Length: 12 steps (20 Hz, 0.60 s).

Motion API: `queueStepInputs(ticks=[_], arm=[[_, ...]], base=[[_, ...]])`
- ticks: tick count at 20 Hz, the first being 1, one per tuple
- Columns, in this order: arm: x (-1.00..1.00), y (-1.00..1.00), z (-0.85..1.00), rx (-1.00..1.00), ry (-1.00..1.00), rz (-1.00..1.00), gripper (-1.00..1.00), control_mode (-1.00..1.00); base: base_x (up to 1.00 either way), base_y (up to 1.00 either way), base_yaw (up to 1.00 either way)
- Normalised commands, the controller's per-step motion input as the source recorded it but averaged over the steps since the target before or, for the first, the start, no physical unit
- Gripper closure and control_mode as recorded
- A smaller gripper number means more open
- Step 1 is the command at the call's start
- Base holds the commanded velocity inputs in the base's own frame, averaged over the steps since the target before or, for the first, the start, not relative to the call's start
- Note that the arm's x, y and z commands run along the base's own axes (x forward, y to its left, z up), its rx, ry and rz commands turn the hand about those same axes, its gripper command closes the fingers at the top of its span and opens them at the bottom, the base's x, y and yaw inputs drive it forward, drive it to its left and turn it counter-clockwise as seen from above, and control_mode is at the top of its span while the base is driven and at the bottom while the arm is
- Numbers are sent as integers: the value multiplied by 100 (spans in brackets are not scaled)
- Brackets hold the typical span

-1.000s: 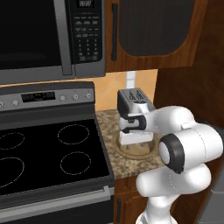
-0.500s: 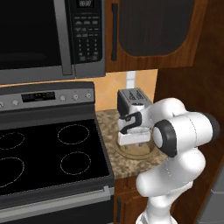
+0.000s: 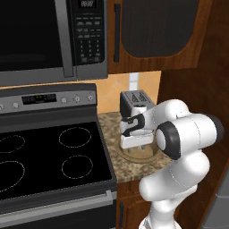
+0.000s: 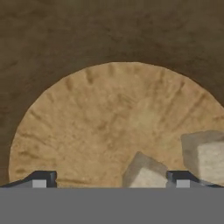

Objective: Grab a lemon wedge from the fridge and one ice cube from the ice bowl, and put them in the glass of lemonade.

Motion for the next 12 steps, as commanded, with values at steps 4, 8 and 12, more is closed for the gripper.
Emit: queueStepInputs(ticks=[4,8,12], arm=[[-1,0,0,0,0,16,-100,-100],[-12,3,0,0,0,7,-100,-100],[-4,3,0,7,-2,2,-100,-100]], base=[[0,0,0],[0,0,0],[0,0,0]])
